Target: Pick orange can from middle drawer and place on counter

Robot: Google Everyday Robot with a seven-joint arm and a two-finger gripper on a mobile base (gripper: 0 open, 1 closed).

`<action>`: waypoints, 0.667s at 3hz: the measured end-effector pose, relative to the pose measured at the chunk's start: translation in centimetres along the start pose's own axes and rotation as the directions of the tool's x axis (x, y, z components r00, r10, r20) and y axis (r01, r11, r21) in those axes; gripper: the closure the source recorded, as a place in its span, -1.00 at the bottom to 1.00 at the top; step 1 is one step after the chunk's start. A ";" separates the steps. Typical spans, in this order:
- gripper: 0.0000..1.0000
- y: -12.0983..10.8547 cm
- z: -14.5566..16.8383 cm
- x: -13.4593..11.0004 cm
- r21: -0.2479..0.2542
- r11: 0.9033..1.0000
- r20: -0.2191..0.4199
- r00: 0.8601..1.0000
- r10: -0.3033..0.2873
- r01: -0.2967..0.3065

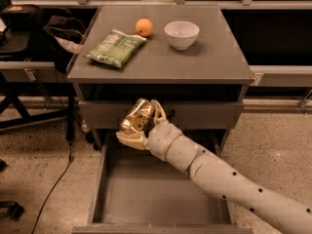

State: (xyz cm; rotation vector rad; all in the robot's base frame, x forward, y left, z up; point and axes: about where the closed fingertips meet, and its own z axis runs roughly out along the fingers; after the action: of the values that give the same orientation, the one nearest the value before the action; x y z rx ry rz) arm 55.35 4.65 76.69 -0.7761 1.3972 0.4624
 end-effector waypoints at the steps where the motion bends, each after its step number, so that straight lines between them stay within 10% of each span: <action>1: 1.00 0.1 -0.2 -4.6 -0.006 1.000 0.091 0.995 -0.029 0.030; 2: 1.00 0.5 -0.4 -8.3 -0.023 0.999 0.136 0.990 -0.042 0.045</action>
Offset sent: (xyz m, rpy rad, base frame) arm -0.0291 0.0182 0.1220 0.0838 -0.1643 0.0840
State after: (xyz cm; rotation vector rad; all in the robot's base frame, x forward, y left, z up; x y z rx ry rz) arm 53.54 5.94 84.74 -0.7808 1.2478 0.4914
